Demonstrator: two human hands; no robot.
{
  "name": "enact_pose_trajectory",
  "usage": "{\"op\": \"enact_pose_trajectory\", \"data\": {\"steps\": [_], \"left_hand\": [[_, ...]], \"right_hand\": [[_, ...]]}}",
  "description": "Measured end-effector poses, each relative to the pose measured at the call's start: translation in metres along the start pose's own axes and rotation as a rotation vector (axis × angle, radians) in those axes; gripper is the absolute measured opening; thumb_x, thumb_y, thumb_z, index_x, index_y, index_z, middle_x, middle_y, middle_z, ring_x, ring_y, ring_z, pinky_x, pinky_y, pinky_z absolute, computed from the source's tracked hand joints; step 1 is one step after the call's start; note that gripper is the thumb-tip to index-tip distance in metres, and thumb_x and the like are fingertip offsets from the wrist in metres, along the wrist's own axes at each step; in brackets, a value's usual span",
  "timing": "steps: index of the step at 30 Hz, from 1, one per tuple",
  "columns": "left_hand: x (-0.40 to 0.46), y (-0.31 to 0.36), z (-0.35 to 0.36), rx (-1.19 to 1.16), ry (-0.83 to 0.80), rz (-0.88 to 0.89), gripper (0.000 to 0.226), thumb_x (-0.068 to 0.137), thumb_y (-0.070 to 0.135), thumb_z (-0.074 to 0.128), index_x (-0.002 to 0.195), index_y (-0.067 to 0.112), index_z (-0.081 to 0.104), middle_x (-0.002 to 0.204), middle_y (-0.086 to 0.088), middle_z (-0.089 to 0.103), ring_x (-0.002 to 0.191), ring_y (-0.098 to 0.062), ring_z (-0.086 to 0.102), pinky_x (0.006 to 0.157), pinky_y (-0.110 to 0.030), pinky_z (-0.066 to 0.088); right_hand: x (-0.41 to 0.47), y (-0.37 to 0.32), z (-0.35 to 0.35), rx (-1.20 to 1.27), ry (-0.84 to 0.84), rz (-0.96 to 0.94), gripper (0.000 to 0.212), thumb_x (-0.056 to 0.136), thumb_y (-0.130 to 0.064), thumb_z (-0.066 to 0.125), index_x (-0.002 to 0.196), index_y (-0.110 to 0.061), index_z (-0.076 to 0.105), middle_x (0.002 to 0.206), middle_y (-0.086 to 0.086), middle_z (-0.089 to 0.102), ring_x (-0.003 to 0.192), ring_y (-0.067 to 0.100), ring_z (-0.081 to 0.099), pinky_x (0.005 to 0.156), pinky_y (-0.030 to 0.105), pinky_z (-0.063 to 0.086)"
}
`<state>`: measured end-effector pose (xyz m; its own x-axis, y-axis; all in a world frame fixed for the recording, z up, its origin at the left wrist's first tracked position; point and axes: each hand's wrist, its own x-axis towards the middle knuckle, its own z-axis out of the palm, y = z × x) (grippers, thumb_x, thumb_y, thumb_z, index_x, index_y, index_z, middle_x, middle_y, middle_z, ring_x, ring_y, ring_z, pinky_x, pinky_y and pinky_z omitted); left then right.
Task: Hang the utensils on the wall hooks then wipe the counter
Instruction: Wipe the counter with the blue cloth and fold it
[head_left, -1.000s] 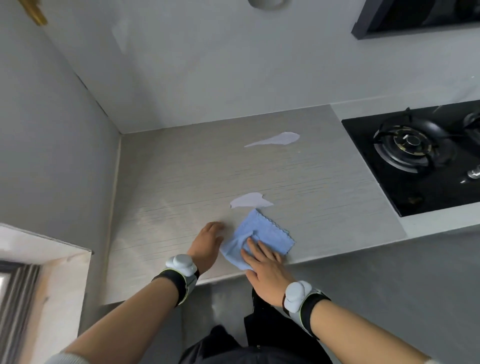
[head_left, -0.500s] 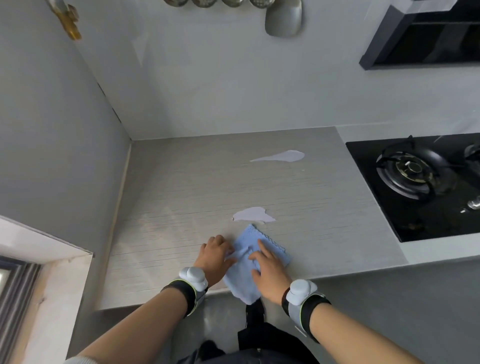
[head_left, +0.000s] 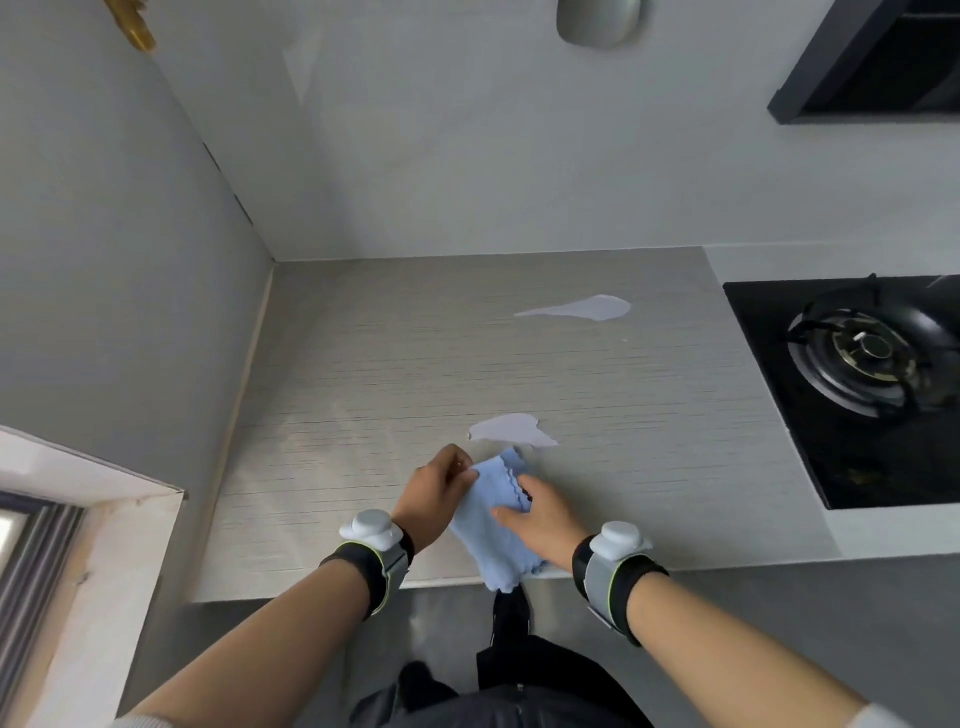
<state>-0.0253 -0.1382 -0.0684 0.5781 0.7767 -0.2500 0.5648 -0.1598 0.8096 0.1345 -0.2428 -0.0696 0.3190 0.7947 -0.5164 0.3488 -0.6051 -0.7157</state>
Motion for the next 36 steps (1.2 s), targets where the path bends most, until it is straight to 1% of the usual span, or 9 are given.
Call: {"op": "enact_pose_trajectory", "data": {"steps": [5, 8, 12, 17, 24, 28, 31, 33, 36], "left_hand": [[0.010, 0.000, 0.001, -0.040, -0.003, -0.063, 0.010, 0.096, 0.032, 0.062, 0.090, 0.026, 0.057, 0.069, 0.007, 0.061, 0.059, -0.003, 0.049, 0.055, -0.014, 0.037], [0.014, -0.004, 0.003, -0.012, -0.048, -0.106, 0.011, 0.095, 0.034, 0.064, 0.097, 0.024, 0.059, 0.082, 0.001, 0.069, 0.076, -0.014, 0.061, 0.064, -0.018, 0.043], [0.013, -0.015, 0.001, 0.109, -0.094, -0.111, 0.025, 0.088, 0.041, 0.071, 0.098, 0.026, 0.055, 0.091, 0.008, 0.063, 0.082, -0.015, 0.059, 0.068, -0.017, 0.042], [0.016, -0.013, 0.006, 0.346, -0.169, -0.116, 0.060, 0.061, 0.057, 0.078, 0.106, 0.025, 0.055, 0.101, 0.010, 0.057, 0.089, -0.013, 0.056, 0.075, -0.024, 0.043], [0.030, 0.005, 0.008, 0.459, -0.219, -0.003, 0.033, 0.071, 0.040, 0.078, 0.087, 0.025, 0.053, 0.093, 0.007, 0.054, 0.087, -0.021, 0.054, 0.072, -0.028, 0.041], [0.037, 0.016, -0.006, 0.124, -0.171, -0.069, 0.033, 0.078, 0.034, 0.080, 0.076, 0.029, 0.048, 0.073, 0.012, 0.053, 0.070, -0.012, 0.049, 0.062, -0.024, 0.037], [0.047, 0.028, -0.018, -0.084, -0.099, -0.116, 0.028, 0.080, 0.034, 0.083, 0.080, 0.024, 0.057, 0.074, 0.013, 0.059, 0.065, 0.000, 0.050, 0.060, -0.014, 0.040], [0.054, 0.038, -0.022, -0.284, -0.043, -0.186, 0.028, 0.082, 0.031, 0.083, 0.095, 0.016, 0.063, 0.084, 0.007, 0.068, 0.072, 0.000, 0.062, 0.064, -0.013, 0.049], [0.063, 0.050, -0.025, -0.675, -0.061, -0.369, 0.047, 0.085, 0.031, 0.081, 0.120, 0.007, 0.060, 0.111, -0.009, 0.076, 0.099, -0.021, 0.075, 0.082, -0.033, 0.062]], "right_hand": [[0.011, 0.007, -0.026, -0.038, -0.026, 0.034, 0.021, 0.081, -0.024, 0.063, 0.080, -0.007, 0.051, 0.072, 0.006, 0.052, 0.066, 0.019, 0.048, 0.063, 0.031, 0.039], [0.014, 0.021, -0.034, -0.073, 0.008, 0.021, 0.015, 0.086, -0.020, 0.066, 0.086, -0.011, 0.054, 0.072, 0.000, 0.047, 0.066, 0.016, 0.043, 0.064, 0.031, 0.038], [0.019, 0.029, -0.038, -0.197, 0.116, -0.059, 0.017, 0.084, -0.023, 0.072, 0.095, -0.017, 0.060, 0.074, -0.011, 0.056, 0.066, 0.006, 0.052, 0.068, 0.028, 0.044], [0.028, 0.021, -0.038, -0.254, 0.120, -0.153, 0.037, 0.080, -0.030, 0.075, 0.109, -0.016, 0.057, 0.101, -0.007, 0.052, 0.090, 0.012, 0.055, 0.082, 0.027, 0.048], [0.042, 0.002, -0.041, -0.210, -0.120, -0.188, 0.019, 0.080, -0.015, 0.069, 0.092, -0.011, 0.055, 0.083, 0.006, 0.060, 0.071, 0.013, 0.051, 0.059, 0.021, 0.038], [0.053, -0.005, -0.055, 0.069, -0.149, -0.053, 0.022, 0.081, -0.014, 0.069, 0.073, -0.018, 0.049, 0.067, -0.006, 0.050, 0.060, 0.008, 0.046, 0.055, 0.016, 0.036], [0.062, -0.012, -0.070, 0.317, -0.259, 0.011, 0.014, 0.085, -0.015, 0.071, 0.099, -0.015, 0.069, 0.093, -0.001, 0.077, 0.088, 0.012, 0.073, 0.080, 0.027, 0.055], [0.069, -0.019, -0.079, 0.486, -0.256, 0.034, 0.024, 0.088, -0.009, 0.068, 0.111, -0.009, 0.068, 0.107, 0.010, 0.076, 0.102, 0.025, 0.073, 0.093, 0.041, 0.056], [0.083, -0.027, -0.095, 0.672, -0.204, 0.041, 0.027, 0.091, -0.006, 0.065, 0.117, -0.002, 0.064, 0.113, 0.018, 0.073, 0.108, 0.034, 0.070, 0.099, 0.050, 0.052]]}}
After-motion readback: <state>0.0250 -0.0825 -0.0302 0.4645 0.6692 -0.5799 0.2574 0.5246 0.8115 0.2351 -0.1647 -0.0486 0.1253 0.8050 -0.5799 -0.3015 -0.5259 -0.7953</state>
